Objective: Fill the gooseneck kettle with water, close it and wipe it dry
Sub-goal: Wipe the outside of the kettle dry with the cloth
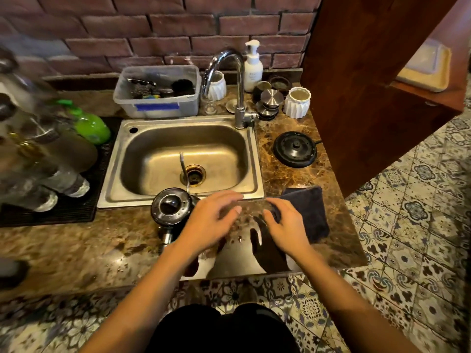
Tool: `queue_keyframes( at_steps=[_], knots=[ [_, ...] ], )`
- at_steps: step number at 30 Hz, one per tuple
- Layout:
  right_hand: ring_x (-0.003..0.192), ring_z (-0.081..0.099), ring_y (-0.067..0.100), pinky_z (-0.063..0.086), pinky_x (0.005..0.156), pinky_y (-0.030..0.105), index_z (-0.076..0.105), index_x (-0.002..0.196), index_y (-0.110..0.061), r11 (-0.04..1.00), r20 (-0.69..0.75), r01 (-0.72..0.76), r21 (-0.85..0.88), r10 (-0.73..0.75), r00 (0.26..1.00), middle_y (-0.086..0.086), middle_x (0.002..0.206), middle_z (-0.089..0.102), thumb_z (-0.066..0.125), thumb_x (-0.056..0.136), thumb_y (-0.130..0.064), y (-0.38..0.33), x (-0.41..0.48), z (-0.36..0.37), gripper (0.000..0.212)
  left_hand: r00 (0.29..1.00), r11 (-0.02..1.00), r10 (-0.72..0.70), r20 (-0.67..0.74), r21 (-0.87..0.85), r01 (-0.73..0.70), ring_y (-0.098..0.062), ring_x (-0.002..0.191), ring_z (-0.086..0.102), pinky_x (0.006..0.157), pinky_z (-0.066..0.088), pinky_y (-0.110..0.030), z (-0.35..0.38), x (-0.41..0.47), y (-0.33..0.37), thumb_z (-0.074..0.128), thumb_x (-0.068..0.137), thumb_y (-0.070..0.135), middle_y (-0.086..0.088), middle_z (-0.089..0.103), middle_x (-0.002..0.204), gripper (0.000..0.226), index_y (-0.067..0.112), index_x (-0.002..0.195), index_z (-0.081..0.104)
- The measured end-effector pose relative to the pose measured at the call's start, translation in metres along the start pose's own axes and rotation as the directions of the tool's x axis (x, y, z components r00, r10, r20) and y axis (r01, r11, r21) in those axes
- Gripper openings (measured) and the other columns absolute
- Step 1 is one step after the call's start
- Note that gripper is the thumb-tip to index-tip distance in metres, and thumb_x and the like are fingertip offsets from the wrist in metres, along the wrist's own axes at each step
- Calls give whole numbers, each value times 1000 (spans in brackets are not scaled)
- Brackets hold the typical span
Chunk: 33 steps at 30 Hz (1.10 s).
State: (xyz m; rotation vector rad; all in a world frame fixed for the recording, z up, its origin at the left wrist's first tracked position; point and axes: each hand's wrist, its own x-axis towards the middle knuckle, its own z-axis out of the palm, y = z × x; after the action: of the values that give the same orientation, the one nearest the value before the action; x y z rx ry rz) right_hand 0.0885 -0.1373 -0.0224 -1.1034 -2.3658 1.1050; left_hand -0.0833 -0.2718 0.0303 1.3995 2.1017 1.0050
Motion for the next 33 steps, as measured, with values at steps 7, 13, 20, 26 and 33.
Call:
queue_keyframes(
  at_steps=[7, 13, 20, 26, 33],
  knots=[
    [109, 62, 4, 49, 89, 12, 63, 129, -22, 953, 11, -123, 276, 125, 992, -6, 124, 64, 61, 98, -30, -76, -9, 66, 33, 955, 947, -137, -262, -316, 49, -10, 115, 68, 95, 55, -28, -74, -18, -46, 67, 96, 17, 5, 71, 122, 25, 29, 117, 72],
    [93, 62, -8, 45, 75, 3, 64, 113, -31, 916, -39, -198, 349, 225, 974, -13, 107, 67, 59, 98, -34, -114, -25, 105, 16, 887, 845, -373, -272, -495, 203, -5, 113, 66, 92, 48, -7, -98, -38, -100, 63, 99, 10, -1, 73, 121, 24, 16, 120, 73],
    [85, 70, 13, 56, 82, 35, 72, 89, -25, 792, -8, -324, 518, 383, 924, -1, 87, 74, 53, 100, -38, -122, -56, 153, 25, 808, 630, -589, -16, -635, 447, -9, 106, 68, 83, 58, -21, -89, -62, -161, 58, 102, 13, -3, 71, 120, 23, 17, 123, 69],
    [101, 68, 14, 52, 96, 37, 73, 96, -17, 701, 102, -443, 558, 472, 876, 7, 101, 74, 44, 102, -48, -139, -77, 183, 44, 668, 389, -698, 257, -647, 656, -25, 115, 65, 90, 55, -38, -72, -76, -193, 52, 106, 23, -8, 69, 130, 24, 22, 126, 65],
    [90, 72, 14, 53, 85, 24, 72, 101, -18, 712, 105, -416, 566, 438, 893, 4, 93, 77, 40, 103, -44, -159, -73, 198, 41, 614, 272, -703, 358, -663, 698, -24, 91, 66, 87, 57, -43, -69, -80, -190, 51, 106, 22, -3, 72, 109, 24, 17, 126, 64]
  ],
)
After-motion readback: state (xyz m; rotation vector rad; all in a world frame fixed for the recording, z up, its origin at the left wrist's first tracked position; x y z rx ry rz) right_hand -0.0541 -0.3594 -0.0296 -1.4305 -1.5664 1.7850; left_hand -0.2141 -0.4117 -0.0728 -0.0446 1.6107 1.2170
